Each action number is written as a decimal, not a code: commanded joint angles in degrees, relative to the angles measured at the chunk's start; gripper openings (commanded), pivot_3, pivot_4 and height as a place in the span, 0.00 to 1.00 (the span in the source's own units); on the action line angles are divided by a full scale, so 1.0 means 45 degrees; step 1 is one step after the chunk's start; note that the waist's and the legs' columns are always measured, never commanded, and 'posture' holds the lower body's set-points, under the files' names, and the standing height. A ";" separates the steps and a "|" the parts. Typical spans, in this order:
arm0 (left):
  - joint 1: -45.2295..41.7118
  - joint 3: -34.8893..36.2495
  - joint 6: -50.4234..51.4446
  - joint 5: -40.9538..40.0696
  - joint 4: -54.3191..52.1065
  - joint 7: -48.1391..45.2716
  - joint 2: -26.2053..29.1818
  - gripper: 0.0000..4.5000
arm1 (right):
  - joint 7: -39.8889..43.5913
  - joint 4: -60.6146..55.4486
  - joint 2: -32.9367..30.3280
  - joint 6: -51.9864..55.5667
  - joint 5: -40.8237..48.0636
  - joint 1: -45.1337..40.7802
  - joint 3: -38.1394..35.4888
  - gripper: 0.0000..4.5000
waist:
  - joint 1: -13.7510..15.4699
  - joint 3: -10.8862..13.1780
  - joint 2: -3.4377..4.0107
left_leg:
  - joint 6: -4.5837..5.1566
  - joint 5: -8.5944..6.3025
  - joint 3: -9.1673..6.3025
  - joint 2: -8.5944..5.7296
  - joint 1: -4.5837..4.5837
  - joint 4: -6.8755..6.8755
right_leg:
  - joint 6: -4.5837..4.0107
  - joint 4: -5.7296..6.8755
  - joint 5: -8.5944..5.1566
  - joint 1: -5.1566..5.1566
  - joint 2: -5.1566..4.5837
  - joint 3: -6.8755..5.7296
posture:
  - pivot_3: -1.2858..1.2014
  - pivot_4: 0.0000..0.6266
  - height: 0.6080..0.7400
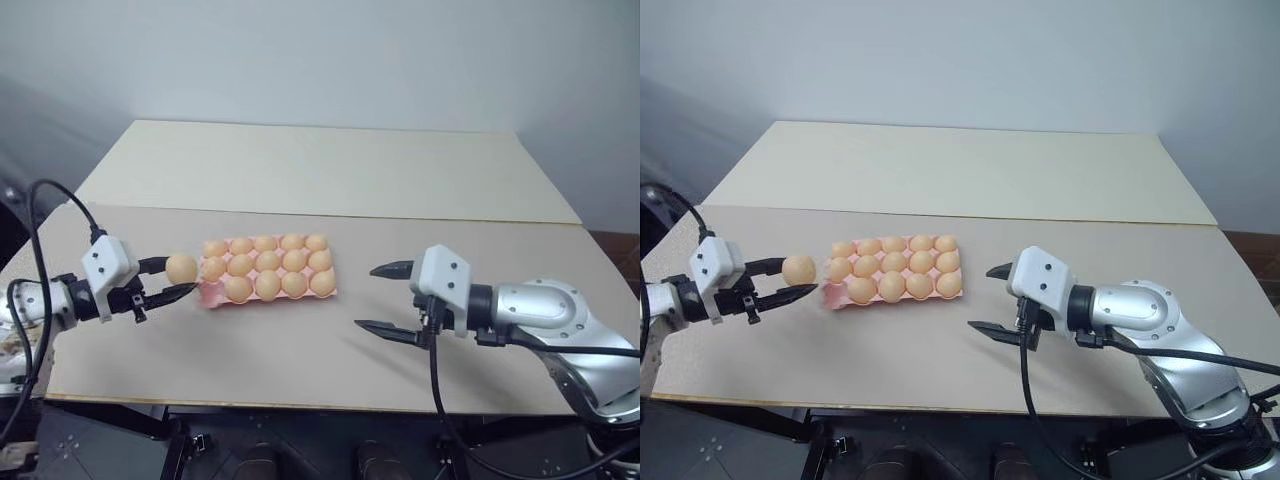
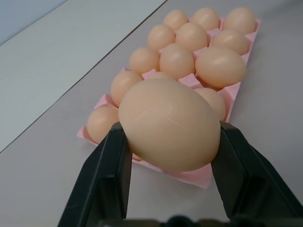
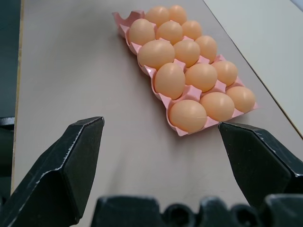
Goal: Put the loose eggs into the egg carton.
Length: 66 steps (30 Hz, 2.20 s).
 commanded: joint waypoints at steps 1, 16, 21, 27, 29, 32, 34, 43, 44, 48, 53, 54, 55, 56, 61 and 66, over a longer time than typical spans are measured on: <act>-0.0663 -0.0276 -0.0474 0.0201 0.0483 -0.0335 -0.0091 0.47 | -0.0266 -0.0557 -0.0011 -0.0107 -0.0113 0.0072 -0.0155 1.00 | -0.0002 0.0000 0.0000 | 0.0000 0.0000 0.0000 -0.0001 0.0001 0.0001 | 0.0000 0.0000 0.0000 0.0000 0.0000 0.0001 | 0.52 0.24 1.00; -0.1600 -0.1083 -0.1357 0.0912 0.1775 -0.1234 -0.0270 0.47 | 0.0001 -0.1585 -0.0681 0.0956 0.1704 0.0400 -0.0894 1.00 | -0.0022 0.0000 0.0000 | 0.0001 0.0000 -0.0001 0.0000 0.0000 0.0004 | 0.0000 0.0003 0.0000 -0.0001 0.0002 0.0002 | 0.52 0.24 1.00; -0.1685 -0.1058 -0.1563 0.0956 0.1880 -0.1152 -0.0399 0.67 | -0.0137 -0.1522 -0.0629 0.0855 0.1620 0.0332 -0.0759 1.00 | -0.0020 0.0000 0.0000 | 0.0001 0.0000 -0.0001 0.0000 -0.0002 0.0003 | 0.0000 0.0002 0.0000 -0.0002 0.0002 0.0002 | 0.52 0.24 1.00; -0.1653 -0.0910 -0.1893 0.0999 0.1905 -0.0870 -0.0450 0.82 | -0.0094 -0.1466 -0.0664 0.0808 0.1629 0.0321 -0.0772 1.00 | -0.0022 0.0000 0.0000 | 0.0001 0.0000 -0.0002 0.0000 -0.0001 0.0004 | 0.0000 0.0003 0.0000 -0.0001 0.0002 0.0002 | 0.52 0.24 1.00; -0.1597 -0.0858 -0.1971 0.0949 0.1872 -0.0882 -0.0448 0.82 | -0.0075 -0.1438 -0.0663 0.0811 0.1639 0.0294 -0.0760 1.00 | -0.0021 0.0000 0.0000 | 0.0001 0.0000 -0.0002 0.0000 -0.0002 0.0004 | 0.0000 0.0002 0.0000 -0.0002 0.0001 0.0002 | 0.52 0.24 1.00; -0.1432 -0.0672 -0.1944 0.0722 0.1672 -0.0957 -0.0428 0.82 | -0.0034 -0.1394 -0.0670 0.0805 0.1655 0.0282 -0.0766 1.00 | -0.0025 0.0000 0.0000 | 0.0001 0.0000 -0.0002 0.0000 -0.0002 0.0004 | 0.0001 0.0003 0.0000 -0.0002 0.0002 0.0002 | 0.52 0.24 1.00; -0.1312 -0.0362 -0.1978 0.0468 0.1517 -0.0980 -0.0389 0.82 | -0.0006 -0.1370 -0.0688 0.0796 0.1635 0.0280 -0.0760 1.00 | -0.0031 0.0000 0.0000 | 0.0001 0.0000 -0.0002 0.0001 -0.0001 0.0004 | 0.0000 0.0003 0.0000 -0.0002 0.0002 0.0002 | 0.52 0.24 1.00; 0.0878 0.2908 0.0155 -0.2744 -0.0038 -0.2214 0.0366 0.82 | 0.0304 -0.1310 -0.0868 0.0479 0.1646 0.0517 -0.1085 1.00 | -0.0164 0.0000 0.0002 | 0.0002 -0.0001 -0.0001 0.0006 0.0001 0.0000 | 0.0000 0.0001 0.0000 -0.0008 0.0001 0.0007 | 0.52 0.24 1.00; 0.1324 0.3185 0.0199 -0.2806 -0.0159 -0.2364 0.0492 0.82 | 0.0450 -0.1304 -0.0956 0.0364 0.1700 0.0637 -0.1238 1.00 | -0.0178 0.0001 0.0003 | 0.0005 -0.0003 0.0005 0.0008 0.0009 -0.0002 | 0.0001 0.0003 -0.0001 -0.0002 0.0001 0.0011 | 0.52 0.24 1.00; 0.2667 0.4030 0.0424 -0.2917 -0.0980 -0.2569 0.0775 0.82 | 0.1396 -0.1172 -0.1650 -0.0035 0.1877 0.1270 -0.1964 1.00 | -0.0115 0.0001 0.0002 | 0.0005 -0.0003 0.0004 0.0008 0.0008 -0.0002 | 0.0002 -0.0006 -0.0002 0.0003 -0.0001 0.0008 | 0.52 0.24 1.00; 0.3465 0.4573 0.1081 -0.3016 -0.2100 -0.2168 0.0886 0.82 | 0.2297 -0.0942 -0.2349 -0.0617 0.1857 0.1946 -0.2572 1.00 | 0.0029 -0.0001 -0.0001 | 0.0005 -0.0003 0.0004 0.0009 0.0014 0.0002 | 0.0003 -0.0005 -0.0003 0.0013 -0.0002 0.0000 | 0.52 0.24 1.00; 0.3666 0.4713 0.1254 -0.3068 -0.2468 -0.2051 0.0860 0.82 | 0.2441 -0.0884 -0.2454 -0.0713 0.1867 0.2070 -0.2681 1.00 | 0.0016 -0.0001 -0.0001 | 0.0005 -0.0003 0.0004 0.0009 0.0012 0.0001 | 0.0003 -0.0010 -0.0003 0.0014 -0.0002 0.0000 | 0.52 0.24 1.00; 0.3841 0.4843 0.1390 -0.3113 -0.2768 -0.1969 0.0830 0.82 | 0.2547 -0.0806 -0.2522 -0.0767 0.1900 0.2135 -0.2759 1.00 | 0.0003 -0.0001 0.0000 | 0.0005 -0.0004 0.0005 0.0009 0.0013 0.0000 | 0.0004 -0.0011 -0.0003 0.0013 -0.0001 0.0001 | 0.52 0.24 1.00; 0.4100 0.4995 0.1472 -0.3084 -0.3105 -0.1890 0.0786 0.82 | 0.2641 -0.0707 -0.2566 -0.0779 0.1950 0.2191 -0.2854 1.00 | -0.0015 -0.0001 0.0000 | 0.0005 -0.0003 0.0005 0.0009 0.0009 0.0000 | 0.0004 -0.0011 -0.0003 0.0009 -0.0002 0.0003 | 0.52 0.24 1.00; 0.5389 0.5499 0.1798 -0.2889 -0.4585 -0.1120 0.0332 0.82 | 0.3110 -0.0123 -0.2803 -0.0863 0.2072 0.2193 -0.3124 1.00 | -0.0120 -0.0001 0.0000 | 0.0006 -0.0004 0.0013 0.0011 0.0022 -0.0003 | 0.0003 -0.0005 -0.0003 0.0009 0.0002 0.0017 | 0.52 0.24 1.00; 0.6173 0.5815 0.2742 -0.3520 -0.5632 -0.0671 0.0074 0.82 | 0.3531 0.0521 -0.3012 -0.1195 0.1870 0.1864 -0.2973 1.00 | -0.0066 0.0000 0.0000 | 0.0006 -0.0004 0.0018 0.0011 0.0039 -0.0003 | 0.0003 -0.0006 -0.0003 0.0023 0.0002 0.0018 | 0.52 0.24 1.00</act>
